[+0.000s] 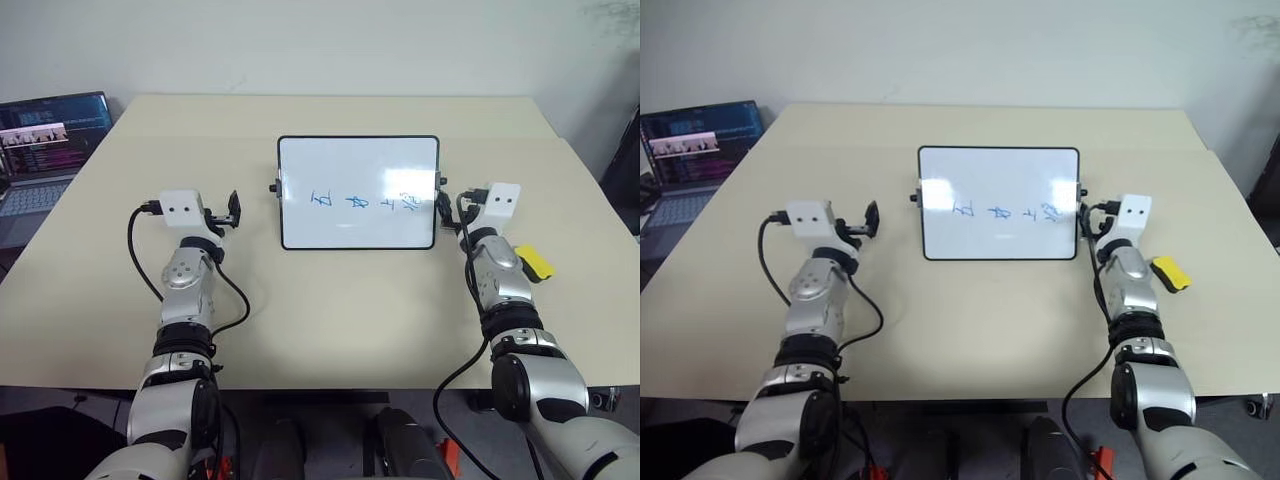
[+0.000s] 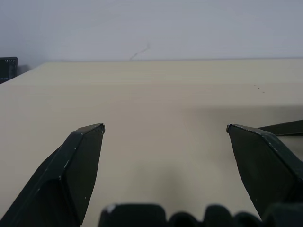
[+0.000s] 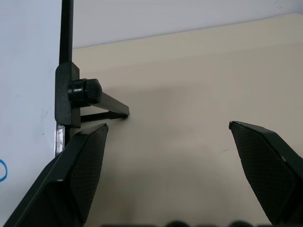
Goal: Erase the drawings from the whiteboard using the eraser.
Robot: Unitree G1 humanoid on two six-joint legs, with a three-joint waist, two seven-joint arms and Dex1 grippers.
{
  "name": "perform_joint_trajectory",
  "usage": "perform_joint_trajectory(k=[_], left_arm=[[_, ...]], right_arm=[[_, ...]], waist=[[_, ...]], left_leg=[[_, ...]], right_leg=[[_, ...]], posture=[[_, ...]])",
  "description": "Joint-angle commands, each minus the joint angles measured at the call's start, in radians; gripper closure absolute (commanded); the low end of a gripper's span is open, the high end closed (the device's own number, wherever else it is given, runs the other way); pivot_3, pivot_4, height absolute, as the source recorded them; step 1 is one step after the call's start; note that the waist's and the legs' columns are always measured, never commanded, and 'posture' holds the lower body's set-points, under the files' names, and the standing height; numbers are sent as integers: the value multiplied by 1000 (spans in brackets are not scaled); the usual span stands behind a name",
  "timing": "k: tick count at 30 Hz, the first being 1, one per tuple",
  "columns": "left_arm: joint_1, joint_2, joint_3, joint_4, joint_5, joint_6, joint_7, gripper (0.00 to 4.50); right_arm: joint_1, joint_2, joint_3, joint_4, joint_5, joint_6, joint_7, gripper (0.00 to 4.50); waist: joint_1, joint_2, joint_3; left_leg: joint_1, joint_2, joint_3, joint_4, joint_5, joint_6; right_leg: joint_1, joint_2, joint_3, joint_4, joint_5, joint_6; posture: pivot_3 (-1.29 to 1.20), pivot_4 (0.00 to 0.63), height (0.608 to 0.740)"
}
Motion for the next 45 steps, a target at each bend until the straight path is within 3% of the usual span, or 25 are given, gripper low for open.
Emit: perform_joint_trajectory(k=[1, 11, 25, 29, 33, 37, 41, 45], left_arm=[[35, 11, 8, -73, -6, 10, 0, 0], [28, -12, -11, -113, -18, 51, -34, 0], [-94, -6, -35, -11, 26, 18, -10, 0], [-83, 63, -26, -58, 0, 50, -106, 0], [-41, 250, -35, -278, -139, 250, -451, 0], [-73, 384, -55, -407, -302, 493, -727, 0], [-114, 363, -140, -491, -357, 591, -865, 0], [-184, 204, -265, -465, -307, 569, -880, 0]], right_arm=[[2, -9, 4, -40, 6, -16, 13, 20], [5, -22, -4, -66, 20, -1, 16, 20], [49, -55, -15, -143, 19, 50, -29, 20], [91, -97, 15, -259, 13, 128, 26, 20], [182, -206, 50, -571, 105, 363, 198, 20], [301, -443, 105, -789, 88, 627, 335, 20], [333, -553, 29, -844, 160, 769, 388, 20], [333, -693, -6, -758, 154, 840, 461, 20]], waist=[[0, 0, 0], [1, 0, 0], [3, 0, 0], [3, 0, 0], [-5, 1, 1], [7, 1, 1], [18, 0, 1], [32, 0, 1]], left_leg=[[0, 0, 0, 0, 0, 0], [0, 0, -1, 1, 0, 0], [0, 0, -1, 1, 0, 0], [0, 0, -1, 1, 0, 0], [-1, 0, -1, -1, 0, 0], [-1, 0, -2, -3, 0, 0], [0, -1, -4, 1, 0, 0], [-1, -2, -3, 5, 0, 0]], right_leg=[[0, 0, 0, 0, 0, 0], [0, 0, 0, 0, 0, 0], [1, 0, -1, 0, 0, 0], [1, 0, -1, 0, 0, 0], [-1, 0, -1, 0, 0, 0], [0, 0, -2, -1, -1, 0], [4, -1, -4, -2, -3, 4], [4, -1, -3, -1, -3, 6]], posture=[[0, 150, 740], [0, 150, 740], [0, 150, 740], [0, 150, 740], [0, 150, 740], [0, 150, 740], [0, 150, 740], [0, 150, 740]])
